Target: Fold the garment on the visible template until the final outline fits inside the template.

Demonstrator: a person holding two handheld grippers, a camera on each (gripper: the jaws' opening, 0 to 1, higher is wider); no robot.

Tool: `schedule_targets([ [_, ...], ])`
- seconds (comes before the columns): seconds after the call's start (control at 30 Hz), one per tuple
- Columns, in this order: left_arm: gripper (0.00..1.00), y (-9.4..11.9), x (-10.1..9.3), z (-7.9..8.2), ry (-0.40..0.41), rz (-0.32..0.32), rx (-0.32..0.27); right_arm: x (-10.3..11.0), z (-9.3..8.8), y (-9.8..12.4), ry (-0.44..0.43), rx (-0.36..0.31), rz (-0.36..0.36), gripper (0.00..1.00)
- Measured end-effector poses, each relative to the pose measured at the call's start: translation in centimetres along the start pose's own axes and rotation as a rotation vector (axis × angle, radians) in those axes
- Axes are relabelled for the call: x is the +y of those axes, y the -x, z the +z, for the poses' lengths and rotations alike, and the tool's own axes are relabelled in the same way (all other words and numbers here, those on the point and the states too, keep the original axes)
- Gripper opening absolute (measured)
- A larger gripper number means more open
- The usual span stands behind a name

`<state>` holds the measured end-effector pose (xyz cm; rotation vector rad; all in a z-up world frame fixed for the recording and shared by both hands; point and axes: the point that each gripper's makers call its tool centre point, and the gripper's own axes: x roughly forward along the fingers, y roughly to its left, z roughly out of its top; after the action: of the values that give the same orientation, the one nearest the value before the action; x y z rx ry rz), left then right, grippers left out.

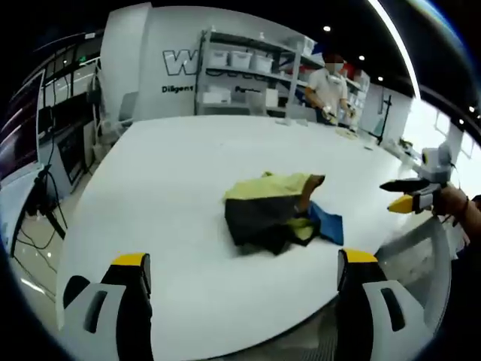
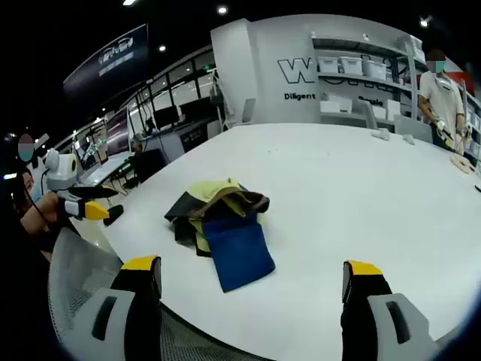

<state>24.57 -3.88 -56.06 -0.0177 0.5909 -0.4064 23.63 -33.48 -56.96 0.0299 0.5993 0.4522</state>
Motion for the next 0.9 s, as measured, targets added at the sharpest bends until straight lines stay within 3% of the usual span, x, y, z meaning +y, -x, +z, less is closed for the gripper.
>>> schedule_targets([
  [0.9,0.98,0.15,0.35,0.37,0.0,0.003,-0.008,0.16,-0.37,0.03,0.01,0.028,0.011,0.99],
])
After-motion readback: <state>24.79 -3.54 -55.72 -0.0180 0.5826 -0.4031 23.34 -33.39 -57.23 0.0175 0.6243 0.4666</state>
